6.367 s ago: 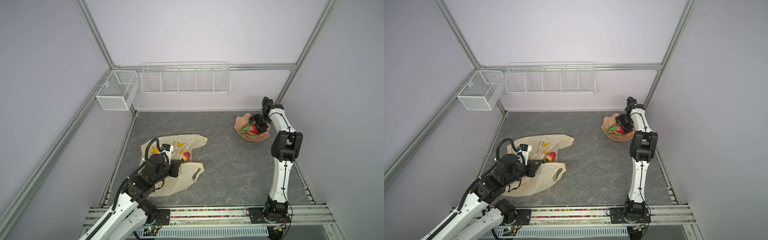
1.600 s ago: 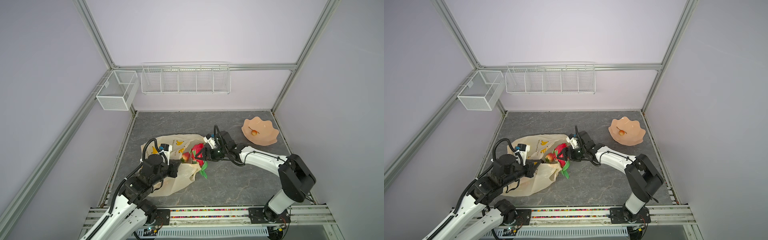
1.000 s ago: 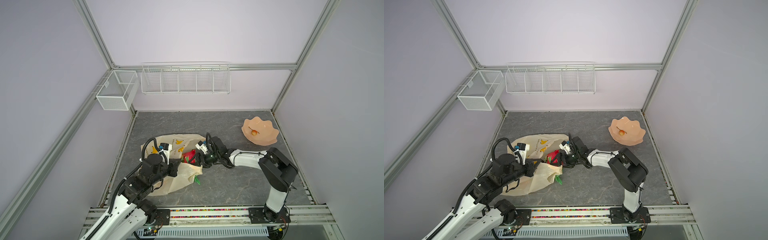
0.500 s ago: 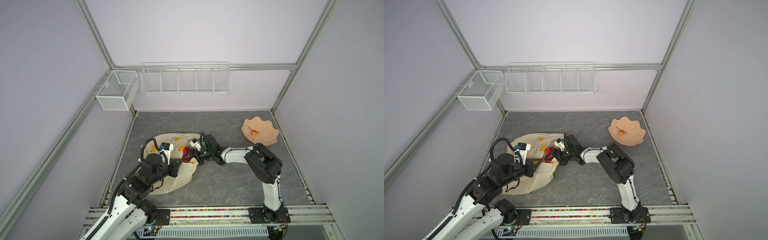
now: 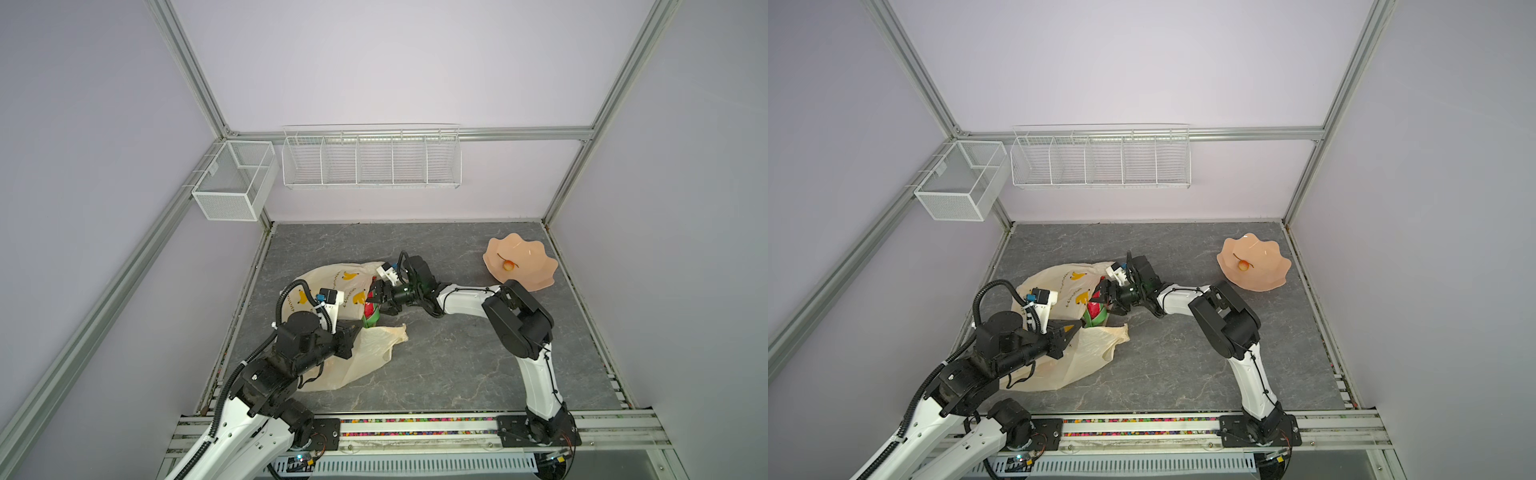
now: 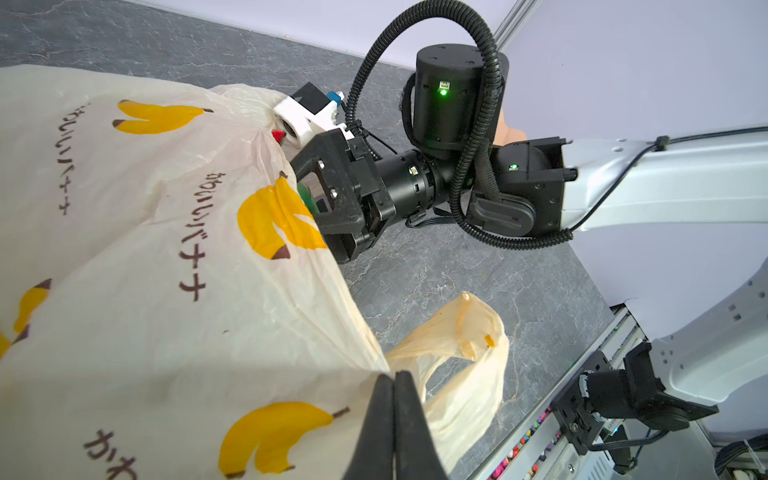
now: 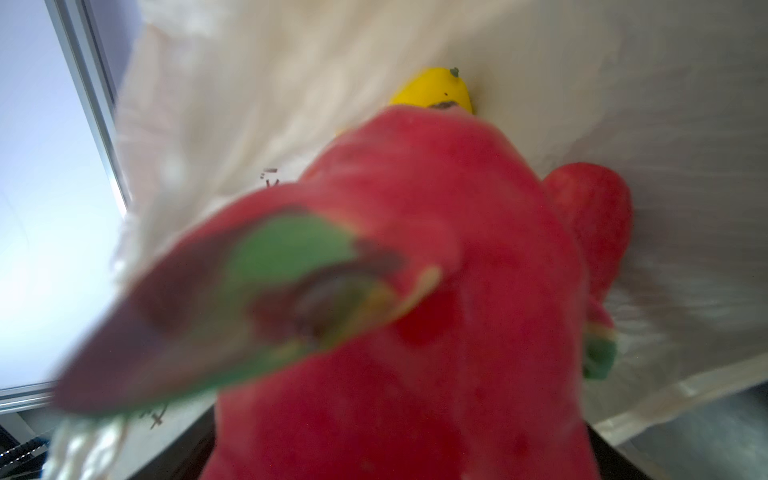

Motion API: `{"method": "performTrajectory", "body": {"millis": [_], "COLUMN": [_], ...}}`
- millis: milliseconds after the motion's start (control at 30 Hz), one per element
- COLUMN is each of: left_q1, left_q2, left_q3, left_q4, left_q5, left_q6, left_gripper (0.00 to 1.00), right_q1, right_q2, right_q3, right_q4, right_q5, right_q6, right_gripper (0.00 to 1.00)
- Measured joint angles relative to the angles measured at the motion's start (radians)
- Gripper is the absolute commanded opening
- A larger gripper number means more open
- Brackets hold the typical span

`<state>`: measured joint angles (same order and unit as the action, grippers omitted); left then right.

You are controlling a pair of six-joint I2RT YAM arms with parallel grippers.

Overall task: Place the fruits into the plastic bag
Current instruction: 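Push the dragon fruit down into the bag mouth with the right gripper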

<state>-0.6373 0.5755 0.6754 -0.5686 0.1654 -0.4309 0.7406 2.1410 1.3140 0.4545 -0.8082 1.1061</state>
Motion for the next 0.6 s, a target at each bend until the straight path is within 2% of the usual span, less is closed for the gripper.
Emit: {"method": "performTrajectory", "body": {"millis": [233,600], "left_q1": [0.000,0.000], "left_q2": [0.006,0.021], "left_q3": [0.000,0.031], "left_q4": [-0.019,-0.028], "left_q5": [-0.033,-0.165], "left_q6": [0.000,0.000], "left_gripper": [0.00,0.00], "right_q1": [0.022,0.157], "right_q2": [0.027,0.050], "right_q3": [0.010,-0.023], "right_q4": [0.149,0.303], "right_q5": [0.012,0.058], "right_q6": [0.140,0.278], "right_gripper": [0.55,0.57]}}
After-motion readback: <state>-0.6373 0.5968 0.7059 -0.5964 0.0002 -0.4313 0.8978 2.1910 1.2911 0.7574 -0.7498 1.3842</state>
